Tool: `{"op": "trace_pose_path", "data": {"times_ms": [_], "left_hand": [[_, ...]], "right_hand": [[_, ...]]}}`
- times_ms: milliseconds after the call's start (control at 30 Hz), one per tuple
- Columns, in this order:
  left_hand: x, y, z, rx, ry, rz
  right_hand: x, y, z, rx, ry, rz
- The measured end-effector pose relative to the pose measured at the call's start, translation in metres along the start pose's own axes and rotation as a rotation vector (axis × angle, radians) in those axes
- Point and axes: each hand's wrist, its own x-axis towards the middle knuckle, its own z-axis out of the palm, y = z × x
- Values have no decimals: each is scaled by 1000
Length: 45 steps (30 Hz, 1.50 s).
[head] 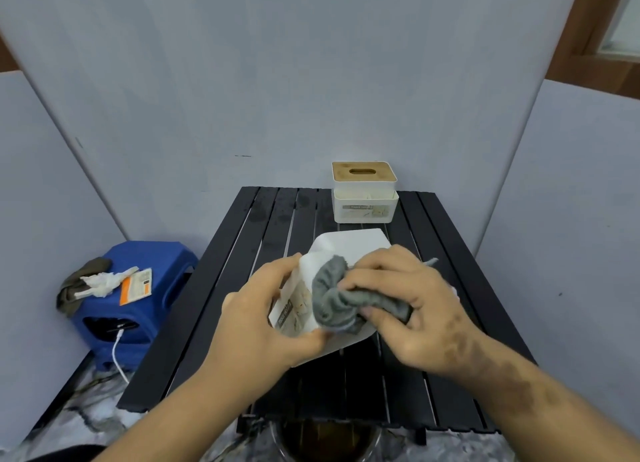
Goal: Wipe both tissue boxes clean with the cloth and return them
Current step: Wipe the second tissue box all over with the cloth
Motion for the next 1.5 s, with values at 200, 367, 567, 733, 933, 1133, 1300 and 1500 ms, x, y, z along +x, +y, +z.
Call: {"op": "trace_pose_path", "data": {"times_ms": [200, 367, 567, 733, 933, 1133, 1300, 1500], "left_hand": [[0, -3, 0, 37, -7, -14], [0, -3, -1, -7, 4, -15], [2, -4, -4, 5, 1, -1], [3, -2, -6, -16, -4, 4], [7, -4, -7, -56, -19, 2], [13, -9, -9, -108, -2, -9], [16, -10, -10, -97, -11, 1], [16, -10, -6, -136, 12, 18]], "right_hand": [[-3, 48, -33, -85, 76, 168], [2, 11, -4, -35, -1, 10], [1, 51, -29, -40, 33, 110], [11, 20, -5, -105, 30, 24], [18, 41, -13, -41, 20, 139], [28, 31, 7, -170, 46, 184], [33, 35, -7, -50, -27, 180], [35, 37, 5, -234, 50, 293]]}}
